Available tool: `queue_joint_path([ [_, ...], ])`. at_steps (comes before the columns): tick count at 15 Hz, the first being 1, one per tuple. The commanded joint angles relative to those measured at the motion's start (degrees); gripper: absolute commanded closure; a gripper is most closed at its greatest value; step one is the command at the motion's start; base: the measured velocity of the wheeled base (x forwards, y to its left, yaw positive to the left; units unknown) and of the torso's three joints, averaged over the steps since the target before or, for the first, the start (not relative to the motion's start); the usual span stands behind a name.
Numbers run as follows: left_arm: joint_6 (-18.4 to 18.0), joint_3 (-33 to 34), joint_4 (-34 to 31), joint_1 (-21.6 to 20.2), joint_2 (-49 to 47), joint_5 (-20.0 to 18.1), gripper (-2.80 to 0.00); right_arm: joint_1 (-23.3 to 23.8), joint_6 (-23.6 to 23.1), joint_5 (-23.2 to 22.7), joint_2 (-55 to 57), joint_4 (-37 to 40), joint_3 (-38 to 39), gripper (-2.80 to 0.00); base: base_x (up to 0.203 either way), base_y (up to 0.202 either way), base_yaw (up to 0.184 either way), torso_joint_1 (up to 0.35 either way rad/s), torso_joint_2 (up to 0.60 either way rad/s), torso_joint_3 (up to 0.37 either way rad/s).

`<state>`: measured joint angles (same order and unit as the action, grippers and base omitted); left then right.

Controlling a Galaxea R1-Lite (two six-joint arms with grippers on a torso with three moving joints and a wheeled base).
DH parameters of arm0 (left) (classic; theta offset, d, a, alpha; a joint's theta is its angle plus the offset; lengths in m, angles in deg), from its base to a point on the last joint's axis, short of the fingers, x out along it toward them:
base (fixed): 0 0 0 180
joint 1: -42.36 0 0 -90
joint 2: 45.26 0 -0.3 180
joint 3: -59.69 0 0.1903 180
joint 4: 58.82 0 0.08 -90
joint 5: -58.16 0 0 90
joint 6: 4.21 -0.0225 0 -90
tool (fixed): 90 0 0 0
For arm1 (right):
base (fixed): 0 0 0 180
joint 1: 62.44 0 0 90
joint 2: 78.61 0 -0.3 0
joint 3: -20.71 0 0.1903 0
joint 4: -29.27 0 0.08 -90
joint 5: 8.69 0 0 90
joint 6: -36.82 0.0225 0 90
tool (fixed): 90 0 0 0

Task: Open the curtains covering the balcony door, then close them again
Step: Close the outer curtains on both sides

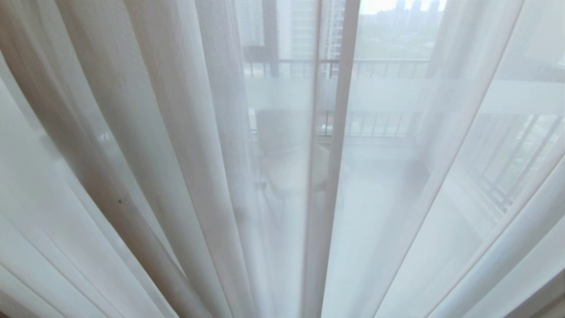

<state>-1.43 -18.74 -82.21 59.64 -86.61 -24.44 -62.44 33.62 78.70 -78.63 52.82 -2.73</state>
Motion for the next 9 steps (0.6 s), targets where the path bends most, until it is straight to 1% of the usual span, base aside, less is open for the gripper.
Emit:
queue_joint_path([
  [1, 0.1, 2.2, 0.0, 0.0, 2.5, -0.1, 0.00, 0.0, 0.0, 0.0, 0.0, 0.0, 0.0, 0.00, 0.000, 0.000, 0.000, 0.000, 0.00, 0.000],
  [5, 0.1, 4.8, 0.0, 0.0, 7.1, 0.0, 0.00, 0.0, -0.1, 0.0, 0.0, 0.0, 0.0, 0.00, 0.000, 0.000, 0.000, 0.000, 0.00, 0.000],
  [9, 0.1, 10.0, -0.1, -0.5, 16.3, 0.0, 0.00, 0.0, -0.1, 0.0, 0.0, 0.0, 0.0, 0.00, 0.000, 0.000, 0.000, 0.000, 0.00, 0.000],
])
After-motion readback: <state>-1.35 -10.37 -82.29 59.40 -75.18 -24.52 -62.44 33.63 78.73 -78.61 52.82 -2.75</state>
